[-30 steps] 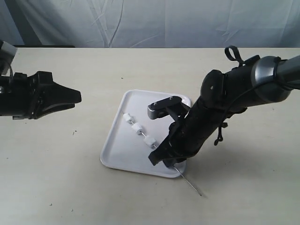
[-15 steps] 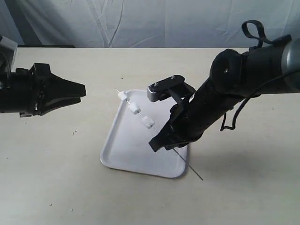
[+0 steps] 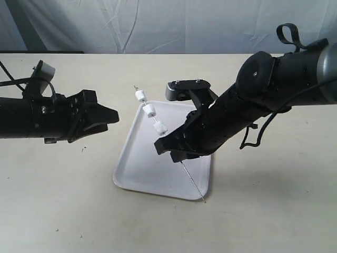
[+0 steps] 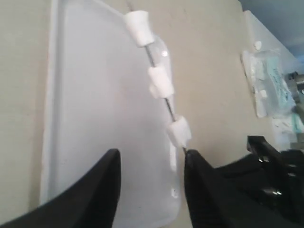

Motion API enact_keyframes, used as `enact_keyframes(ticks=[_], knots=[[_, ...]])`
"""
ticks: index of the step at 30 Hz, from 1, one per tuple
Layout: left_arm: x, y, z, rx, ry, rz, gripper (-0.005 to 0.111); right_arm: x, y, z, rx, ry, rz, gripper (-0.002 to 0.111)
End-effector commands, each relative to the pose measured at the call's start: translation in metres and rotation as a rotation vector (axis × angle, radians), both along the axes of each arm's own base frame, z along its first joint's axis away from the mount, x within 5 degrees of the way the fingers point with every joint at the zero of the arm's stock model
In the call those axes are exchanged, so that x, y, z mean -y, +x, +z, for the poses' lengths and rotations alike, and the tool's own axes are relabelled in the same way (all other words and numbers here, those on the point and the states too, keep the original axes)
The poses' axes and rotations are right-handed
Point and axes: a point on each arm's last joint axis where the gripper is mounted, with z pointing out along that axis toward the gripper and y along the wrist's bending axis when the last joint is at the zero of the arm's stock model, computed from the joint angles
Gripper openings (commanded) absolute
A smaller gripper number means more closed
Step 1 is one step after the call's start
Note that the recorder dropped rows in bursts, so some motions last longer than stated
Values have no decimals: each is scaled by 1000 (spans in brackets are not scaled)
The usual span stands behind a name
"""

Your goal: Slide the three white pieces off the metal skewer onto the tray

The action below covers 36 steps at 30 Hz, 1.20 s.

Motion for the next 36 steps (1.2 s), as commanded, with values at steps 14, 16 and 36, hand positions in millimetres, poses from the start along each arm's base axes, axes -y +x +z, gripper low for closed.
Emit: enact_keyframes(ticks=[14, 16, 36], knots=[[19, 39, -42, -157, -171, -101, 16, 1, 8, 6, 47, 42, -54, -1], [21, 40, -54, -171, -179, -131, 20, 6, 11, 6, 44, 41, -70, -1], [29, 94, -44, -155, -244, -81, 31, 17, 15, -5, -58, 34, -83, -1]])
